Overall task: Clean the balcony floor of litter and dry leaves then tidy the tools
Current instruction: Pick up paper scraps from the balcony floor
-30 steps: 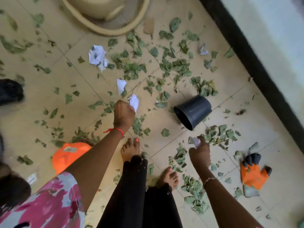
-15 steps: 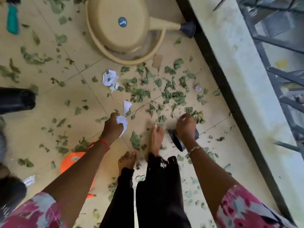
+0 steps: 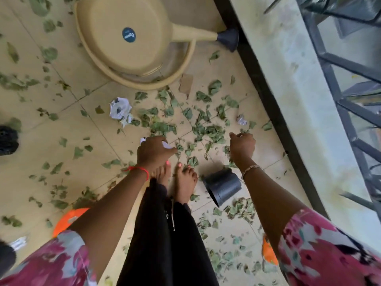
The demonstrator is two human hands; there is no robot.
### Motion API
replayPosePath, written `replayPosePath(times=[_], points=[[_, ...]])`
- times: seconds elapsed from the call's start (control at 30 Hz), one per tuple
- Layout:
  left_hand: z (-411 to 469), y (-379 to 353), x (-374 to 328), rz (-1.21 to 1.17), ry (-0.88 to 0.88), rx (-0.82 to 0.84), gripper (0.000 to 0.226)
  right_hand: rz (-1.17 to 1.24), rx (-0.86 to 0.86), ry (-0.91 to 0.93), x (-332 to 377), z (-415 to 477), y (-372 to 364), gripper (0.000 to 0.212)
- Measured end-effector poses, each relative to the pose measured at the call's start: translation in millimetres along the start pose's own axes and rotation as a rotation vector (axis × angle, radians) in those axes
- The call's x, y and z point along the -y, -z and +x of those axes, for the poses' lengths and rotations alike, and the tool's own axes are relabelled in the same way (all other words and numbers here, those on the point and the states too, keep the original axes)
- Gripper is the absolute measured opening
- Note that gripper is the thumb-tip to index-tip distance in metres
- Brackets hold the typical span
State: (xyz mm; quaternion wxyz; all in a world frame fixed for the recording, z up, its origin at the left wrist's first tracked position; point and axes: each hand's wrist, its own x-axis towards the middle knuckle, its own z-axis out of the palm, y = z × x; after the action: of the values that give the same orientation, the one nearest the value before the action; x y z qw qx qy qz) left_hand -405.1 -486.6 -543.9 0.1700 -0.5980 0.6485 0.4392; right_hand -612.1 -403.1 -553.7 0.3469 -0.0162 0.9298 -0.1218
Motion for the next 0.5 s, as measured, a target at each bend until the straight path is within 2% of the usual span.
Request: replayPosePath(times=[0.07, 0.13, 0.23, 0.37, 0.5], points=[[26, -5, -13, 0.027, -0.131, 0.045, 0.025, -0.022, -0.027, -0.068, 3, 18, -4, 0.027], [59, -11, -22, 0.054, -0.231, 0.098, 0.020, -0.011, -0.029, -0.088, 3, 34, -10, 0.036], [111, -17, -33, 0.150, -0.318, 0.159, 0.057, -0.026, -0.062, -0.034, 0, 62, -26, 0.055], [173, -22, -51, 0.131, -0.305, 0.189, 0.080, -0.125, -0.099, 0.039, 0, 98, -48, 0.053], [211, -41, -68, 0.068, -0.165, 0.187, 0.087, -0.085, -0.084, -0.039, -8, 135, -68, 0.036]])
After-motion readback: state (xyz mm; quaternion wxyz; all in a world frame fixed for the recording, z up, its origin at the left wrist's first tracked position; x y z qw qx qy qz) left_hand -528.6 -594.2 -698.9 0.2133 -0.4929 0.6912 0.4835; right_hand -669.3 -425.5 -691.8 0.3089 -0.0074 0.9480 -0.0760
